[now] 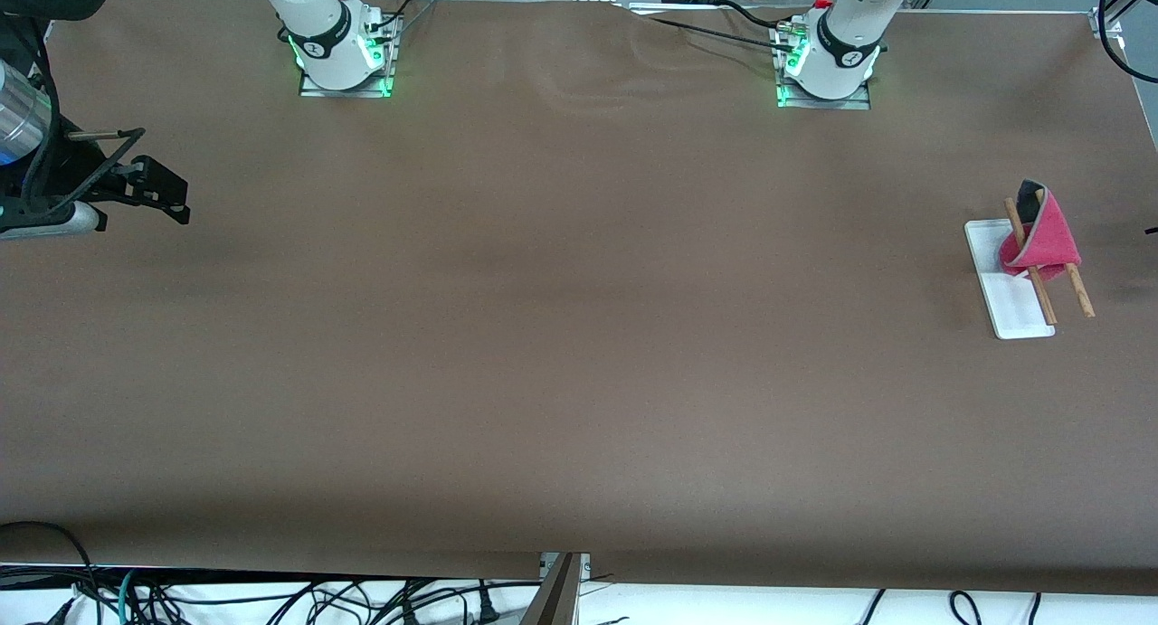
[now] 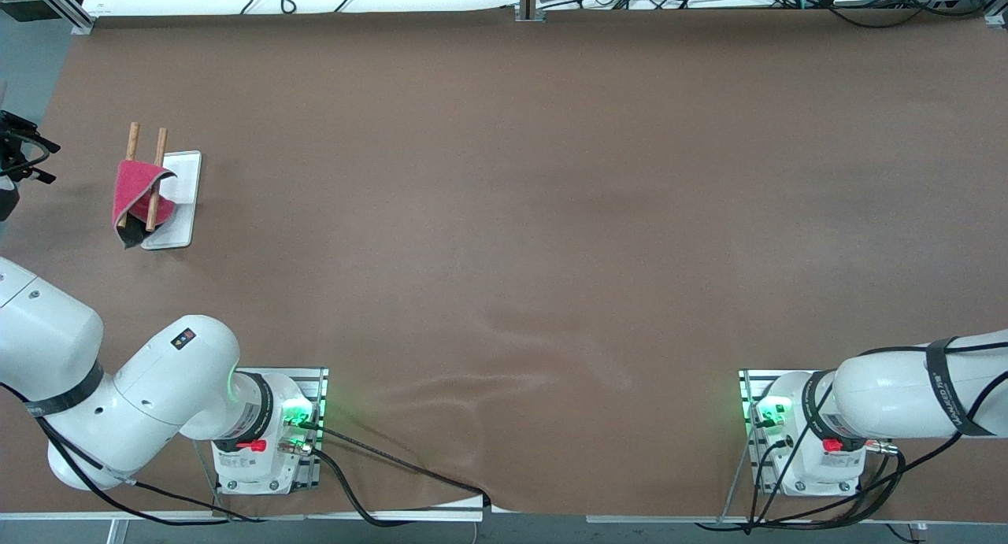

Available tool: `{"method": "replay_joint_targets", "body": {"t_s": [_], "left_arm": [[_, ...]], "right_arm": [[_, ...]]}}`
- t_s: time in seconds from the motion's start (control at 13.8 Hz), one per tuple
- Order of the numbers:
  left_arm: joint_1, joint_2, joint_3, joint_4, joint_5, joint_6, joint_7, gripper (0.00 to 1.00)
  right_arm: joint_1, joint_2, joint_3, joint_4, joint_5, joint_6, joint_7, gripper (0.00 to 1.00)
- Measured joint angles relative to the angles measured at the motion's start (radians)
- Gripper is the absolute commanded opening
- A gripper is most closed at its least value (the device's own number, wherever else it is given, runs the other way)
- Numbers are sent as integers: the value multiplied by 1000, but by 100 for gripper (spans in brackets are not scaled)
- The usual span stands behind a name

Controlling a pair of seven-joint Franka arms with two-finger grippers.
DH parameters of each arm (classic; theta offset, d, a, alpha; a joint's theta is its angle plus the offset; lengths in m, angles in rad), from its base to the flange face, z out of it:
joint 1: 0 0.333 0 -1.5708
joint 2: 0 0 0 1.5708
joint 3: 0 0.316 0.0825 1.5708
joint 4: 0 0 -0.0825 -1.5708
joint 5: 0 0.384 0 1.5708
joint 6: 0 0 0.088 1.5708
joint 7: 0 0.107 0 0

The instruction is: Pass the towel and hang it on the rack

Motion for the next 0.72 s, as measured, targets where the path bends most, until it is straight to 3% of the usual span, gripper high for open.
{"method": "replay_joint_targets", "body": {"t_s": [0.36, 0.72], "left_arm": [[-39, -28, -12, 63, 0, -85, -281, 100], [-144, -123, -13, 69, 12, -154, -533, 100]], "right_arm": [[0, 0, 0, 0, 0, 0, 0, 100], [0, 0, 0, 0, 1, 0, 0, 100]]}}
